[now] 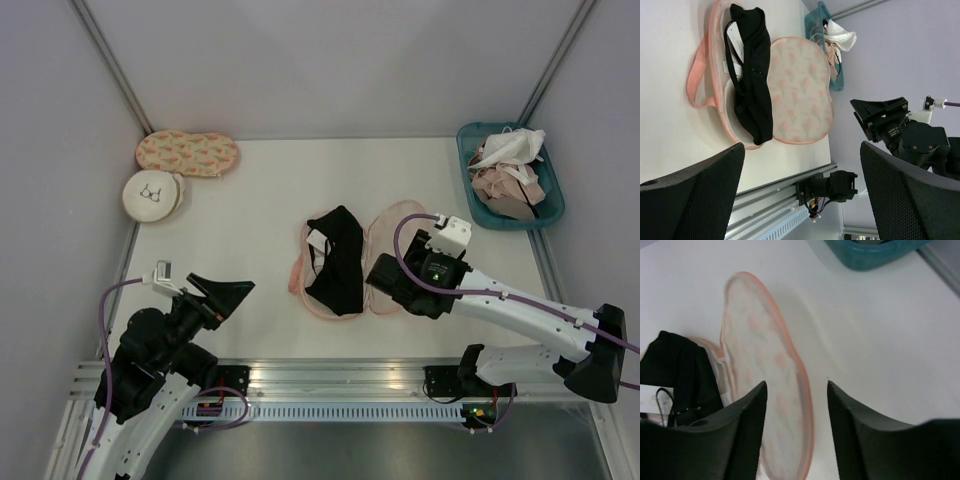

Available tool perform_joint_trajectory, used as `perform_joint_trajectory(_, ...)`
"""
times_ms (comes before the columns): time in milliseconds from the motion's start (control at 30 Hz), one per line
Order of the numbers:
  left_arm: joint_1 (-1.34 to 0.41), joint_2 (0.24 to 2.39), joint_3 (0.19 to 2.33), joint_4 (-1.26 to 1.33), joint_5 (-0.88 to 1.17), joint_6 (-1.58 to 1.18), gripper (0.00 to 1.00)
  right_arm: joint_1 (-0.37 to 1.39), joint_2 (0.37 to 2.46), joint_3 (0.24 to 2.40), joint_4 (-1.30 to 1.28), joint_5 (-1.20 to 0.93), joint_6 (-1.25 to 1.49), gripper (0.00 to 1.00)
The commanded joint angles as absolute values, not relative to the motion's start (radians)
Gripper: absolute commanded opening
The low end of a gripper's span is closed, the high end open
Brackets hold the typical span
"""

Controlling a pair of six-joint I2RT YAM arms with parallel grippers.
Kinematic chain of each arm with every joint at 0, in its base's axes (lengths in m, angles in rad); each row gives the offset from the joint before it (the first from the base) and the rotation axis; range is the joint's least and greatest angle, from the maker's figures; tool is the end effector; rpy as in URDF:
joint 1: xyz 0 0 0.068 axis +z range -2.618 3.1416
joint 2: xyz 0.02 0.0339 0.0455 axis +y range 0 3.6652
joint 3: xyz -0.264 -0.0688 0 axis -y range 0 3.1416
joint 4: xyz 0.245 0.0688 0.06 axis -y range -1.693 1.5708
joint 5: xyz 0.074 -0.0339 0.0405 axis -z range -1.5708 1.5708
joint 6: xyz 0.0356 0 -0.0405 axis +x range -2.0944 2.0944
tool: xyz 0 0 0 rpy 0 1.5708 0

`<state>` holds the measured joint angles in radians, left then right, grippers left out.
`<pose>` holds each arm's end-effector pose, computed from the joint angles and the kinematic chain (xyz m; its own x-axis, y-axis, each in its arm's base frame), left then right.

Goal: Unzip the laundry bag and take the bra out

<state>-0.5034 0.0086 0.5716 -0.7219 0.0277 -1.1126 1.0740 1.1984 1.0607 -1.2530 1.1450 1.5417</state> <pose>0.0340 -0.0199 0.2799 -0.5153 -0.7397 -0.4328 0.0996 0.4499 -0.8875 0.1194 0.1522 0.2979 -0.2989 0.3150 -0.9008 0.4604 0.8744 0.1530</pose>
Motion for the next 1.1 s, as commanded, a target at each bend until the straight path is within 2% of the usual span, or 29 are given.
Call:
perform_joint_trajectory(0,-0.502,0.029,0.586,-0.670,0.048,-1.071,0.99,1.040,1.206,1.106,-1.242,1.195,1.321,0.60)
perform_joint_trajectory(100,-0.502,0.028,0.584,-0.669,0.048,-1.071,0.99,1.054,1.212,1.120,-0.975,1.121,1.055,0.63)
perform_joint_trajectory(167,-0.502,0.017,0.588,-0.670,0.051,-1.069,0.99,1.095,1.197,1.115,-0.873,1.111,1.001,0.65)
perform_joint_trajectory(200,-0.502,0.014,0.589,-0.672,0.051,-1.069,0.99,1.097,1.187,1.085,-0.814,1.070,0.955,0.71)
perform_joint_trajectory(233,-0.502,0.009,0.586,-0.670,0.051,-1.071,0.99,1.095,1.175,1.059,-0.658,1.024,0.845,0.72)
perform_joint_trajectory(267,-0.502,0.009,0.586,-0.672,0.052,-1.071,0.99,1.092,1.161,1.028,-0.581,0.968,0.810,0.74)
perform_joint_trajectory(300,-0.502,0.009,0.583,-0.672,0.048,-1.071,0.99,1.069,1.135,0.959,-0.508,0.810,0.786,0.76)
perform_joint_trajectory(333,-0.502,0.008,0.583,-0.672,0.048,-1.069,0.99,1.048,1.123,0.918,-0.356,0.731,0.758,0.76)
perform_joint_trajectory(400,-0.502,-0.021,0.580,-0.672,0.048,-1.069,0.99,0.970,1.094,0.779,-0.132,0.514,0.767,0.78)
perform_joint_trajectory(533,-0.502,-0.025,0.587,-0.673,0.058,-1.065,0.99,0.813,1.129,0.602,0.159,0.209,0.839,0.79)
perform_joint_trajectory(667,-0.502,-0.029,0.586,-0.680,0.058,-1.063,0.99,0.610,1.270,0.468,0.512,-0.108,0.940,0.77)
perform_joint_trajectory(767,-0.502,-0.034,0.588,-0.680,0.060,-1.062,0.99,0.543,1.412,0.428,0.779,-0.291,0.997,0.77)
perform_joint_trajectory(800,-0.502,-0.035,0.589,-0.683,0.060,-1.062,0.99,0.516,1.449,0.425,0.887,-0.320,1.030,0.76)
perform_joint_trajectory(967,-0.502,-0.038,0.598,-0.696,0.054,-1.057,0.99,0.473,1.665,0.439,1.101,-0.440,1.091,0.74)
perform_joint_trajectory(1067,-0.502,-0.038,0.603,-0.704,0.045,-1.052,0.99,0.463,1.776,0.449,1.225,-0.472,1.132,0.70)
